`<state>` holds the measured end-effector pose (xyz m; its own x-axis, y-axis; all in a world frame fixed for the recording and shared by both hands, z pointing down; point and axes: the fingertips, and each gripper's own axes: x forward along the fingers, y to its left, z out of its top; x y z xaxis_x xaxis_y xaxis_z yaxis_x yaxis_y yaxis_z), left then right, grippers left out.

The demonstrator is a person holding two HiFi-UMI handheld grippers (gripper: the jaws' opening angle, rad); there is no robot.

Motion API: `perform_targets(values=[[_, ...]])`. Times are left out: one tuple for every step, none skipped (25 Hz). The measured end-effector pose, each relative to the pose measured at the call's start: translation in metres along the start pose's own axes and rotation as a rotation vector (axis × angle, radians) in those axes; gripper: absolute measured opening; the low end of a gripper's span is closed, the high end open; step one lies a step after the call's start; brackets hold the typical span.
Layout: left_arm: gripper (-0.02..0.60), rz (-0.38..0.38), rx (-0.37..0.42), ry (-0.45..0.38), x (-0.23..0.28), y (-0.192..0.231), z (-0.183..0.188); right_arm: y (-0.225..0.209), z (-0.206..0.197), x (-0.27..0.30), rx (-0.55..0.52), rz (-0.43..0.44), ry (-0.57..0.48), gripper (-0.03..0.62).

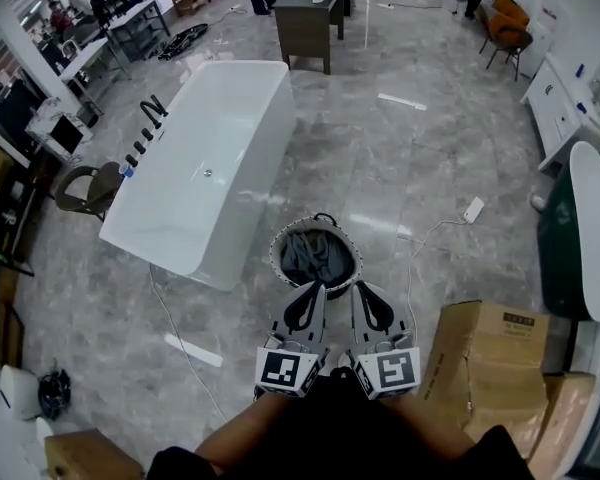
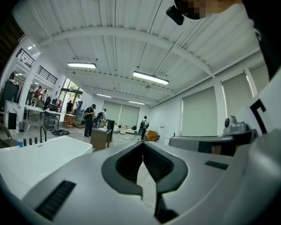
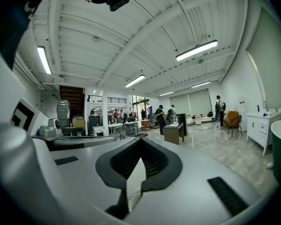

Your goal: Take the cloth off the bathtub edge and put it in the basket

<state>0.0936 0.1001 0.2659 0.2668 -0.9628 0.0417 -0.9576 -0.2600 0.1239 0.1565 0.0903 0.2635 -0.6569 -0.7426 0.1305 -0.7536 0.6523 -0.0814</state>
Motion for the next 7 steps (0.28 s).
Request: perform_targets(values=[[0.015, 0.003, -0.005, -0.008, 0.000, -0.004, 0.003, -0.002, 0.000, -0.003, 0.005, 0.001, -0.001, 0.029], [0.015, 0.006, 0.002, -0.009, -0.001, -0.007, 0.004, -0.003, 0.001, -0.006, 0.013, 0.003, -0.002, 0.029], [0.015, 0.006, 0.020, -0.004, -0.002, -0.010, 0.004, -0.004, 0.001, -0.009, 0.020, 0.007, -0.004, 0.029], [0.015, 0.007, 0.036, 0.005, -0.002, -0.013, 0.004, -0.005, 0.001, -0.012, 0.024, 0.015, -0.005, 0.029], [0.015, 0.010, 0.043, 0.014, -0.003, -0.016, 0.004, -0.005, 0.001, -0.015, 0.025, 0.023, -0.006, 0.030], [0.015, 0.015, 0.044, 0.023, -0.004, -0.019, 0.004, -0.005, 0.001, -0.018, 0.025, 0.030, -0.007, 0.029], [0.015, 0.020, 0.044, 0.031, -0.004, -0.022, 0.004, -0.005, 0.001, -0.022, 0.024, 0.038, -0.009, 0.029]])
